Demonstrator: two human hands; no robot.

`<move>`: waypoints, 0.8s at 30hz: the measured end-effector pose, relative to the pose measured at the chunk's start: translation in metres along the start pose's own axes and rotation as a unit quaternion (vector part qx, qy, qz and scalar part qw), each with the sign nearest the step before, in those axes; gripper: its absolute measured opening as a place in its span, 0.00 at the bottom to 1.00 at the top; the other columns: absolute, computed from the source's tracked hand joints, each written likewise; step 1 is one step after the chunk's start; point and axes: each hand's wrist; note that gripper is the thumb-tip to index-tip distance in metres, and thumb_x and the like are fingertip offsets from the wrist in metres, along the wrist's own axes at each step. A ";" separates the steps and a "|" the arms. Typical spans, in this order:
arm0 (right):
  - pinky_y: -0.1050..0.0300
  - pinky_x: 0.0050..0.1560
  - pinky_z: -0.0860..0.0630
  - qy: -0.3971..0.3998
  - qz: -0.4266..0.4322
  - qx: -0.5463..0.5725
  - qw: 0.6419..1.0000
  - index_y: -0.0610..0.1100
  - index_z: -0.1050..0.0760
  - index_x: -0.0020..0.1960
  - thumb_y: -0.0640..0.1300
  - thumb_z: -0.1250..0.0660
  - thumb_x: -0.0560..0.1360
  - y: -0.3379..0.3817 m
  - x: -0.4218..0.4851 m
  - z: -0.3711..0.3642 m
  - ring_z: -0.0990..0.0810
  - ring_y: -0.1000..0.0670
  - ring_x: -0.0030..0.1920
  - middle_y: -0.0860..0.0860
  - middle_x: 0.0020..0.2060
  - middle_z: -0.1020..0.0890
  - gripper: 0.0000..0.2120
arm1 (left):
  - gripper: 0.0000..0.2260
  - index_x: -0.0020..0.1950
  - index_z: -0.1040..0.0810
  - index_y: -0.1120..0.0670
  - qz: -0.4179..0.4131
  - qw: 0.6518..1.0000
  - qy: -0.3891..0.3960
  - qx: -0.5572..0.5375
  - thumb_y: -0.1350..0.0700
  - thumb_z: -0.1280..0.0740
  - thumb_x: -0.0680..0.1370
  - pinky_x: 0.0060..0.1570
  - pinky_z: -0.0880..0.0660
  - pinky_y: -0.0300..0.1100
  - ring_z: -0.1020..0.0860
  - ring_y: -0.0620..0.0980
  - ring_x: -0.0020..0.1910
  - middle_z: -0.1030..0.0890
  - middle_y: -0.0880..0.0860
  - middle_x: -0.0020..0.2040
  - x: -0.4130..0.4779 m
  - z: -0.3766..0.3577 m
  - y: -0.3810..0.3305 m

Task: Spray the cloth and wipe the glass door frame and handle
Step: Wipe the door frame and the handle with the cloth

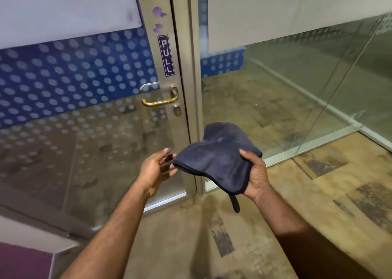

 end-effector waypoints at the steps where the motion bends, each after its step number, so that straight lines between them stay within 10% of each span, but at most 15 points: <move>1: 0.48 0.52 0.18 -0.013 0.006 0.005 1.000 0.38 0.15 0.51 0.44 0.30 0.70 0.001 0.009 -0.006 0.15 0.40 0.51 0.40 0.51 0.14 0.13 | 0.07 0.55 0.21 0.50 -0.004 1.000 -0.014 -0.012 0.52 0.38 0.84 0.42 0.23 0.44 0.18 0.49 0.43 0.16 0.51 0.50 0.009 0.005 -0.004; 12: 0.45 0.50 0.17 -0.046 0.083 0.092 0.991 0.35 0.24 0.64 0.43 0.32 0.73 -0.002 0.096 -0.085 0.15 0.39 0.54 0.38 0.56 0.16 0.21 | 0.06 0.52 0.21 0.51 -0.165 0.983 -0.007 0.076 0.60 0.36 0.83 0.42 0.24 0.42 0.19 0.50 0.42 0.17 0.52 0.46 0.100 0.039 -0.105; 19: 0.46 0.63 0.24 -0.086 0.199 0.079 0.973 0.39 0.20 0.60 0.42 0.34 0.76 -0.010 0.145 -0.153 0.16 0.43 0.55 0.42 0.55 0.15 0.14 | 0.13 0.64 0.24 0.52 -0.448 0.861 0.050 0.235 0.63 0.33 0.81 0.48 0.23 0.28 0.21 0.35 0.52 0.20 0.45 0.55 0.123 0.049 -0.195; 24: 0.47 0.63 0.24 -0.102 0.318 0.053 0.941 0.41 0.18 0.55 0.38 0.37 0.80 -0.005 0.159 -0.209 0.18 0.44 0.56 0.43 0.55 0.16 0.09 | 0.14 0.64 0.24 0.54 -0.590 0.755 0.065 0.278 0.63 0.32 0.79 0.53 0.22 0.34 0.21 0.42 0.54 0.19 0.51 0.56 0.122 0.045 -0.240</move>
Point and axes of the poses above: each hand's wrist, its own x-axis towards the middle knuckle, its own z-axis out of the back of the hand, y = z × x
